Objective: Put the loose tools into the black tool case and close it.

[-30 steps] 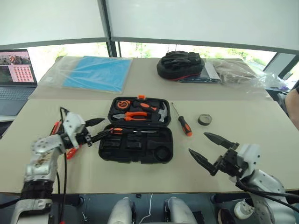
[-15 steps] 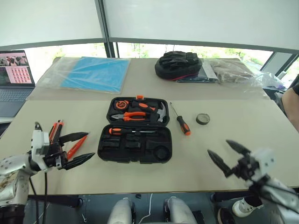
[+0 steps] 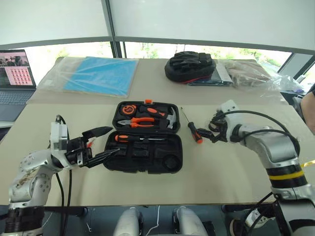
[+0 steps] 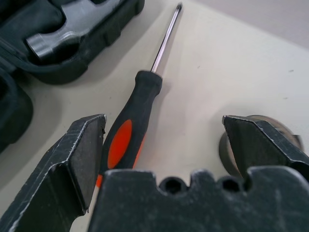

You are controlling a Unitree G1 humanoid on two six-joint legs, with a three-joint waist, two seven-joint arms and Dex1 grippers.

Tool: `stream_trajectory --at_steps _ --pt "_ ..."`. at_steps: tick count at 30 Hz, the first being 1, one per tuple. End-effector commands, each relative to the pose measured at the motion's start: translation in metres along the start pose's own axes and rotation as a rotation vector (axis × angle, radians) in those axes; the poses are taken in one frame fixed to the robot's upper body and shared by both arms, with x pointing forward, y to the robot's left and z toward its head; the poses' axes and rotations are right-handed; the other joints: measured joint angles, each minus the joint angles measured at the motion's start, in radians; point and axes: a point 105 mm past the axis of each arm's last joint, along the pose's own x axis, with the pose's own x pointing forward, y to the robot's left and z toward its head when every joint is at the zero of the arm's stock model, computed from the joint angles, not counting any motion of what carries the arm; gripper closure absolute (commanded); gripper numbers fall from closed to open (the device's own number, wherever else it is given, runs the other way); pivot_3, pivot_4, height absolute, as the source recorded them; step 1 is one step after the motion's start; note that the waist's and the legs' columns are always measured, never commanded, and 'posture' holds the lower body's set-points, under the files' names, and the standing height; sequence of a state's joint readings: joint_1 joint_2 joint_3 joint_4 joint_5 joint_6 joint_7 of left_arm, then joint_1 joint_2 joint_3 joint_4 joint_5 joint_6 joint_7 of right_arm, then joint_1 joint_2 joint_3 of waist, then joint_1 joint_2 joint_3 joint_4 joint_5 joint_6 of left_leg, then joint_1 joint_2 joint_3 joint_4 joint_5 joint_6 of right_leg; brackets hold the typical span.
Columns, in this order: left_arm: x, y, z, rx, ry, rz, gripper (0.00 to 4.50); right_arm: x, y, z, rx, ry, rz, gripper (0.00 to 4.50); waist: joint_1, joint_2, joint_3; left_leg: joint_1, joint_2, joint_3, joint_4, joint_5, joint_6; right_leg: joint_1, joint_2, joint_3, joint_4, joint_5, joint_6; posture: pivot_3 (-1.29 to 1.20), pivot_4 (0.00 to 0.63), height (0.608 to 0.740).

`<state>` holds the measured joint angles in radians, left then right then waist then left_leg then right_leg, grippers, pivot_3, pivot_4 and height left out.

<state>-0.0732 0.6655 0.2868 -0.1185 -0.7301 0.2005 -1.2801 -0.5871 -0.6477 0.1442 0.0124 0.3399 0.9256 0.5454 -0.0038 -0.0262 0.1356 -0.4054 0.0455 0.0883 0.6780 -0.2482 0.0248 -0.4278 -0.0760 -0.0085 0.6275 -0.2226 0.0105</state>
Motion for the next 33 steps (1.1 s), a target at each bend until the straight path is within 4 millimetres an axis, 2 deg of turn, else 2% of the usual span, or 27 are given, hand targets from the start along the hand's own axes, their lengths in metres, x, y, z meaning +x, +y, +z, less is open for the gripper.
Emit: stream_trajectory --at_steps 1,5,6,8,10,17,19,22,24,26,28,30,32,33 --pt "0.004 -0.002 0.007 0.048 -0.016 -0.005 0.00 0.011 0.000 0.003 -0.008 0.033 -0.027 1.02 -0.003 0.000 0.000 0.000 0.000 0.000 0.000 0.000 0.000 0.000 0.000 0.000 0.000 0.000 0.000 0.00 0.150 0.740" --pt "0.001 -0.001 0.002 0.058 0.000 0.005 0.00 0.020 -0.005 -0.008 0.067 0.079 -0.049 2.48 -0.001 0.000 0.000 0.000 0.000 0.000 0.000 0.000 0.000 0.000 0.000 -0.001 0.000 0.000 0.000 0.00 0.150 0.740" --pt "0.000 -0.001 0.002 0.061 0.001 0.008 0.00 0.020 -0.006 -0.008 0.063 0.075 -0.054 2.65 -0.001 0.000 0.000 0.000 0.000 0.000 0.000 0.000 0.000 0.000 -0.001 -0.001 0.000 0.000 0.000 0.00 0.150 0.740" --pt "0.000 -0.001 0.001 0.063 0.002 0.011 0.00 0.018 -0.007 -0.006 0.054 0.057 -0.061 3.43 -0.001 0.000 0.000 0.000 0.000 0.000 0.000 0.000 0.000 0.001 -0.001 -0.001 0.000 0.000 0.001 0.00 0.150 0.740" --pt "-0.001 -0.001 0.001 0.064 0.004 0.015 0.00 0.012 -0.009 -0.002 0.062 0.023 -0.064 3.46 -0.001 0.000 0.000 0.000 0.000 0.000 0.000 0.000 0.000 0.001 -0.001 -0.001 0.000 0.000 0.001 0.00 0.150 0.740" --pt "-0.011 -0.003 -0.001 0.060 0.005 0.060 0.00 -0.026 -0.011 0.046 -0.077 -0.267 -0.089 3.46 -0.006 0.001 0.001 -0.001 0.000 0.000 0.000 0.000 0.000 -0.001 -0.001 -0.001 0.000 0.000 0.001 0.00 0.150 0.740" --pt "-0.017 -0.003 -0.002 0.062 0.018 0.081 0.00 -0.033 0.004 0.067 -0.197 -0.360 -0.026 3.46 -0.009 0.001 0.000 -0.001 0.000 -0.001 0.000 0.000 0.000 -0.001 0.000 -0.001 0.000 0.000 0.001 0.00 0.150 0.740" --pt "-0.028 -0.005 -0.006 0.069 0.056 0.109 0.00 -0.032 0.061 0.089 -0.427 -0.462 0.262 3.46 -0.023 0.001 0.001 0.000 0.002 0.000 -0.001 0.000 0.000 -0.001 0.001 0.000 0.000 0.000 0.000 0.00 0.150 0.740" --pt "-0.036 -0.007 -0.012 0.073 0.097 0.120 0.00 -0.029 0.095 0.089 -0.532 -0.468 0.457 3.46 -0.030 0.001 0.001 0.001 0.003 0.000 -0.002 0.000 0.000 -0.001 0.003 0.000 0.000 0.000 0.000 0.00 0.150 0.740" --pt "-0.049 -0.011 -0.022 0.071 0.147 0.141 0.00 -0.011 0.112 0.079 -0.592 -0.368 0.544 3.46 -0.033 0.001 0.001 0.001 0.004 -0.001 -0.002 0.000 0.000 -0.001 0.004 -0.001 0.000 -0.001 -0.001 0.00 0.150 0.740" --pt "-0.056 -0.013 -0.028 0.072 0.173 0.155 0.00 -0.001 0.119 0.072 -0.638 -0.303 0.573 3.46 -0.032 0.001 0.001 0.001 0.004 -0.001 -0.002 0.000 0.000 -0.001 0.002 -0.001 0.001 -0.001 -0.002 0.00 0.150 0.740" --pt "-0.069 -0.018 -0.033 0.050 0.189 0.199 0.00 0.010 0.129 0.057 -0.660 -0.182 0.625 3.46 -0.023 0.001 0.001 0.000 0.002 -0.001 -0.001 0.000 0.000 -0.001 0.000 -0.003 0.001 -0.001 -0.001 0.00 0.150 0.740" --pt "-0.076 -0.021 -0.035 0.037 0.198 0.232 0.00 0.022 0.131 0.041 -0.733 -0.065 0.633 3.46 -0.016 0.000 0.001 -0.001 0.002 0.000 0.000 0.000 0.000 -0.002 -0.002 -0.002 0.001 0.000 -0.001 0.00 0.150 0.740" --pt "-0.076 -0.022 -0.036 0.037 0.197 0.241 0.00 0.026 0.130 0.039 -0.758 -0.048 0.624 3.46 -0.011 0.000 0.001 -0.001 0.002 0.000 0.000 0.000 0.000 -0.003 -0.002 -0.002 0.001 0.000 -0.001 0.00 0.150 0.740"
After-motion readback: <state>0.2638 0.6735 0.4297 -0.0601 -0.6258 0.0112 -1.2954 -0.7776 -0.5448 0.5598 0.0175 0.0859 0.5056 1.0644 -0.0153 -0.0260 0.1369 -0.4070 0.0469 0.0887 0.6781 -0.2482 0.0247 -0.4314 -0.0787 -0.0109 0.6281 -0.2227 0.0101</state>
